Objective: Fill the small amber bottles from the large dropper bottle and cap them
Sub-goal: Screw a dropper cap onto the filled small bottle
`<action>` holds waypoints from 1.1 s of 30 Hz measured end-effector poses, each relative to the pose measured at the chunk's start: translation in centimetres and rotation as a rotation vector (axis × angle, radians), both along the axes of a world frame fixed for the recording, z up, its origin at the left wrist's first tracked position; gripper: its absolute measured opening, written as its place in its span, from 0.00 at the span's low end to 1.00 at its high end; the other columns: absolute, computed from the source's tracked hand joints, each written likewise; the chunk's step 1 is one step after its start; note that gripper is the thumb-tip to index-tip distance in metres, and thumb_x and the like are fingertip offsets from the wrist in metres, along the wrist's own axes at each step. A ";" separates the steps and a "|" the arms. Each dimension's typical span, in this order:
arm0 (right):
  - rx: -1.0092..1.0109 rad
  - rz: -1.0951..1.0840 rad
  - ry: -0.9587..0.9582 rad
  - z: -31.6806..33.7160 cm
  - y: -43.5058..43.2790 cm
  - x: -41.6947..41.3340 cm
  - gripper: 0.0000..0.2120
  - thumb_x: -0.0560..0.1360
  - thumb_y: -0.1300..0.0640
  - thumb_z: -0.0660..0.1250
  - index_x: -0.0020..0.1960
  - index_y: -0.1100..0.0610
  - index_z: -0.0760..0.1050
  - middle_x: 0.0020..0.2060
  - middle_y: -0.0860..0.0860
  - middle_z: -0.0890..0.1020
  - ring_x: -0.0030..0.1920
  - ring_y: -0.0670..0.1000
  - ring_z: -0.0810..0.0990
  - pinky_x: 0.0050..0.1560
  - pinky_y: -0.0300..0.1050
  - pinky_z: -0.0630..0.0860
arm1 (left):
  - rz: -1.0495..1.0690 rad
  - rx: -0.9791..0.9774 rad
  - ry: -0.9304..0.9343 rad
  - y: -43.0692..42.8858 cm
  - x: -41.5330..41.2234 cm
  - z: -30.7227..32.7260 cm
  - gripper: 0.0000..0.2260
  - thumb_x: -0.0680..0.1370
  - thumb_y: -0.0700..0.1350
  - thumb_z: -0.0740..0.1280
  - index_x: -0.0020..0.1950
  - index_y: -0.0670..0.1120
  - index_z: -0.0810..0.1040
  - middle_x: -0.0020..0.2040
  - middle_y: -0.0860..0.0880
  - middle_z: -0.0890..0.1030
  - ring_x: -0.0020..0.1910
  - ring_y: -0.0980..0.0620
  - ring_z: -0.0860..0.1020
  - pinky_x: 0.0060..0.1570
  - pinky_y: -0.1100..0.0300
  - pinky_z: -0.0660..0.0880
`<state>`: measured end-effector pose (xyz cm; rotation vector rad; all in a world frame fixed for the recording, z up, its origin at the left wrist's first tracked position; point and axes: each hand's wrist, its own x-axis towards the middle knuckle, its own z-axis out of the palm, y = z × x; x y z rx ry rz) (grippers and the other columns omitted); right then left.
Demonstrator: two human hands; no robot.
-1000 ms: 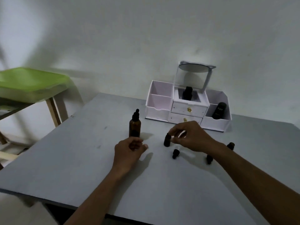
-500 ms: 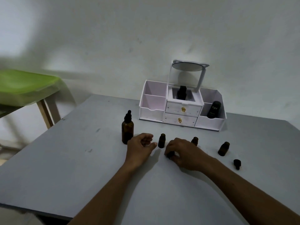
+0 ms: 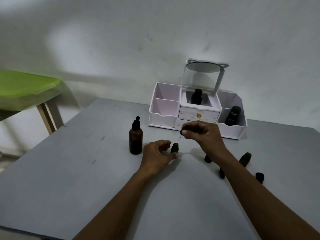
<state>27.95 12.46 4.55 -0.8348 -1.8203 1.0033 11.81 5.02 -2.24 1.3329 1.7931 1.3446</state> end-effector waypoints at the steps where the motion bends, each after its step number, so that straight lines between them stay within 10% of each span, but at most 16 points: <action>1: -0.003 0.002 -0.007 -0.2 0.2 -0.1 0.09 0.69 0.64 0.78 0.48 0.56 0.86 0.43 0.51 0.88 0.47 0.52 0.87 0.56 0.54 0.82 | -0.002 0.000 0.001 0.0 0.0 -0.1 0.26 0.68 0.50 0.78 0.64 0.47 0.78 0.60 0.49 0.81 0.55 0.54 0.79 0.59 0.61 0.75; 19: 0.095 0.012 -0.294 -3.3 0.3 -1.1 0.10 0.70 0.57 0.79 0.51 0.55 0.85 0.41 0.43 0.85 0.43 0.36 0.83 0.44 0.27 0.77 | -0.070 0.063 0.124 0.0 0.1 -0.3 0.15 0.72 0.49 0.74 0.59 0.50 0.82 0.55 0.51 0.84 0.49 0.60 0.79 0.51 0.70 0.73; 33: 0.145 -0.009 -0.317 -3.5 0.7 -1.2 0.14 0.64 0.57 0.82 0.48 0.55 0.85 0.39 0.45 0.85 0.39 0.43 0.84 0.43 0.31 0.79 | -0.068 0.074 0.128 0.1 -0.1 -0.5 0.16 0.72 0.49 0.74 0.59 0.49 0.82 0.55 0.51 0.84 0.49 0.60 0.80 0.49 0.74 0.72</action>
